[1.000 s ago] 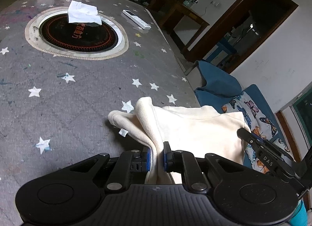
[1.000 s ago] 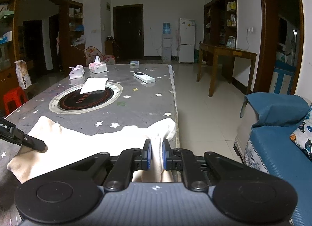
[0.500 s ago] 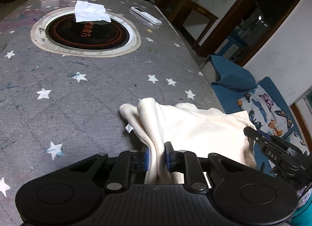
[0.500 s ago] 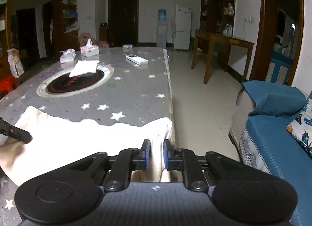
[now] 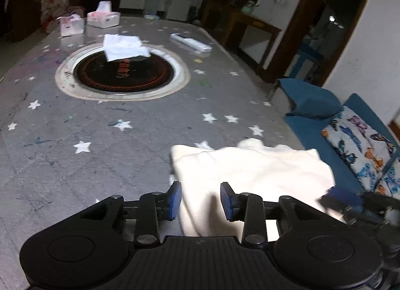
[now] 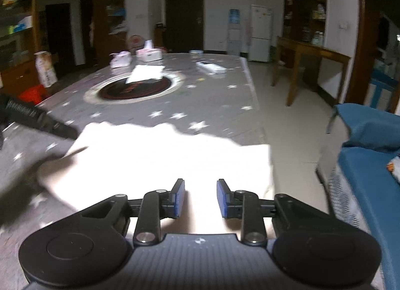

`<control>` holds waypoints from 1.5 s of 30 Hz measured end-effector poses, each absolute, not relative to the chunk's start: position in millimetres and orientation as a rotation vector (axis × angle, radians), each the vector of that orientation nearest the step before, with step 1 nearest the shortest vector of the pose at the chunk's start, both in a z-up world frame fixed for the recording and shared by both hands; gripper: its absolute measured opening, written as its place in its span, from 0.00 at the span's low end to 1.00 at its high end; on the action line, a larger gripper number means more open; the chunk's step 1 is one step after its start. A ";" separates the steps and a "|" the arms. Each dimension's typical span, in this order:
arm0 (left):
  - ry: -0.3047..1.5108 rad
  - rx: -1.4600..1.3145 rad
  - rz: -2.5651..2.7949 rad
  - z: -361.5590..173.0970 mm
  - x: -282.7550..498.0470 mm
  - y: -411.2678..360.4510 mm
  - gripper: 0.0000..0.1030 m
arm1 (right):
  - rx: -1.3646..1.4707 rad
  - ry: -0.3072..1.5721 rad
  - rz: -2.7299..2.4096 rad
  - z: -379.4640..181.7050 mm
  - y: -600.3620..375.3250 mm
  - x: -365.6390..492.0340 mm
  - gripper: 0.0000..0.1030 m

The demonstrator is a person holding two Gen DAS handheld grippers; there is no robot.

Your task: Fold clothes

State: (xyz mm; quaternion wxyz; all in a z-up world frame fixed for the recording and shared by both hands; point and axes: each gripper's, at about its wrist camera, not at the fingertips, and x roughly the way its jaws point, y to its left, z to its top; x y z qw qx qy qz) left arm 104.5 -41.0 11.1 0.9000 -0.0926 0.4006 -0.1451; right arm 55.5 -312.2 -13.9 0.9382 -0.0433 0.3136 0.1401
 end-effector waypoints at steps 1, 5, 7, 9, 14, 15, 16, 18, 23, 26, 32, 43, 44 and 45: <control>0.825 -0.188 -0.319 11.6 101.1 -44.1 0.35 | -0.095 0.638 0.297 -15.6 -308.9 50.4 0.33; 0.820 -0.167 -0.377 9.4 91.9 -59.2 0.36 | -0.124 0.631 0.300 -23.4 -301.8 37.3 0.38; 0.826 -0.157 -0.391 4.7 89.2 -65.9 0.36 | -0.137 0.632 0.297 -26.2 -300.6 33.5 0.38; 0.833 -0.148 -0.399 0.6 85.6 -70.7 0.36 | -0.154 0.621 0.292 -24.9 -299.6 30.1 0.39; 0.828 -0.109 -0.409 -5.3 77.4 -80.0 0.36 | -0.128 0.591 0.313 -17.6 -296.2 22.8 0.43; 0.828 -0.104 -0.409 -6.6 76.6 -80.5 0.36 | -0.128 0.594 0.321 -19.4 -294.3 22.3 0.43; 0.828 -0.099 -0.408 -7.9 75.8 -80.7 0.36 | -0.131 0.600 0.324 -22.3 -292.0 21.9 0.43; 0.828 -0.090 -0.407 -10.4 74.4 -81.0 0.37 | -0.149 0.606 0.317 -27.9 -288.5 20.6 0.44; 0.821 -0.089 -0.413 -8.9 68.9 -80.1 0.43 | -0.148 0.585 0.316 -22.9 -287.4 13.7 0.48; 0.821 -0.079 -0.408 -10.1 65.7 -81.9 0.45 | -0.137 0.600 0.312 -27.2 -286.5 14.8 0.51; 0.805 -0.065 -0.402 -7.2 57.7 -81.3 0.58 | -0.116 0.594 0.307 -27.5 -284.9 13.8 0.63; 0.780 -0.034 -0.360 -6.9 44.7 -77.2 0.88 | -0.080 0.594 0.284 -22.8 -281.9 12.4 0.92; 0.781 -0.036 -0.352 -7.3 44.0 -75.3 0.88 | -0.078 0.593 0.283 -22.0 -281.1 12.6 0.94; 0.784 -0.038 -0.346 -7.8 43.6 -73.1 0.88 | -0.077 0.591 0.282 -21.1 -280.1 12.6 0.96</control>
